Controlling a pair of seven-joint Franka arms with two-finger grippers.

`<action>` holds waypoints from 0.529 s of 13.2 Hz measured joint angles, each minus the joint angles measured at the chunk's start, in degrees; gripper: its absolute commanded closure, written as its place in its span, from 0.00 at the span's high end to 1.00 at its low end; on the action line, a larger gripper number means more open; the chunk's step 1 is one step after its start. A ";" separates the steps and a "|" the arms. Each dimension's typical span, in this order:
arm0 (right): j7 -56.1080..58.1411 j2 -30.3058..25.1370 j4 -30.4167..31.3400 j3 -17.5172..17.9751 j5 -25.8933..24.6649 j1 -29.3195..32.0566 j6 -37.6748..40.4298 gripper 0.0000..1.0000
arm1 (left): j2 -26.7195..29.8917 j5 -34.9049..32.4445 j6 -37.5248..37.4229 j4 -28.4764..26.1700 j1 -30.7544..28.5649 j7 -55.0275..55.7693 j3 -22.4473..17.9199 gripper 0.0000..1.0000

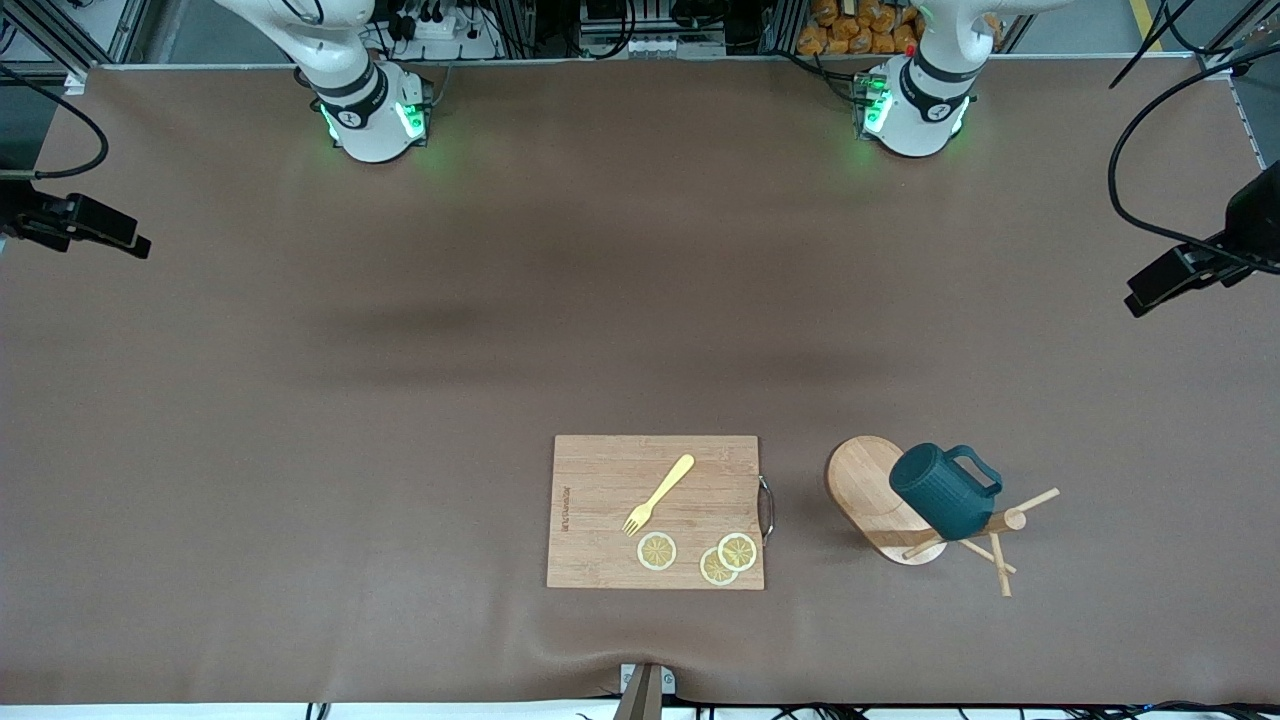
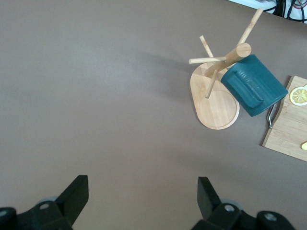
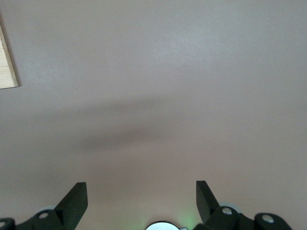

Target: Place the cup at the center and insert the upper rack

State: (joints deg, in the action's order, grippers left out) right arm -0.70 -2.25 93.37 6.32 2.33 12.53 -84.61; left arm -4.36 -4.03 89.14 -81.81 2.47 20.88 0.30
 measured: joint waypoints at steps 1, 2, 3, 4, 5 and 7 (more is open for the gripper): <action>0.00 0.00 0.01 0.00 0.00 0.00 0.00 1.00 | 0.89 0.05 0.06 -0.93 0.27 -0.27 -0.52 1.00; 0.01 0.00 0.03 0.00 0.00 0.00 0.00 1.00 | 1.65 0.07 0.06 -1.68 0.48 -0.46 -0.73 1.00; 0.01 0.00 0.05 0.00 0.00 0.00 0.00 1.00 | 2.37 0.07 0.01 -2.33 0.67 -0.49 -0.75 1.00; 0.01 0.00 0.07 0.01 0.00 0.00 0.00 1.00 | 2.99 0.07 -0.03 -3.00 0.89 -0.49 -0.75 1.00; 0.01 0.00 0.08 0.01 0.00 0.00 0.00 1.00 | 3.49 0.07 -0.05 -3.55 1.11 -0.49 -0.75 1.00; 0.03 0.00 0.08 0.02 0.00 0.00 0.00 1.00 | 4.23 0.07 -0.16 -4.29 1.28 -0.49 -0.75 1.00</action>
State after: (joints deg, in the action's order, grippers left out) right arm -0.67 -2.25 93.45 6.34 2.33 12.53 -84.61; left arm -0.13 -3.96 88.99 -86.10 3.74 20.39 -0.45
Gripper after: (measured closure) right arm 0.000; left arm 0.000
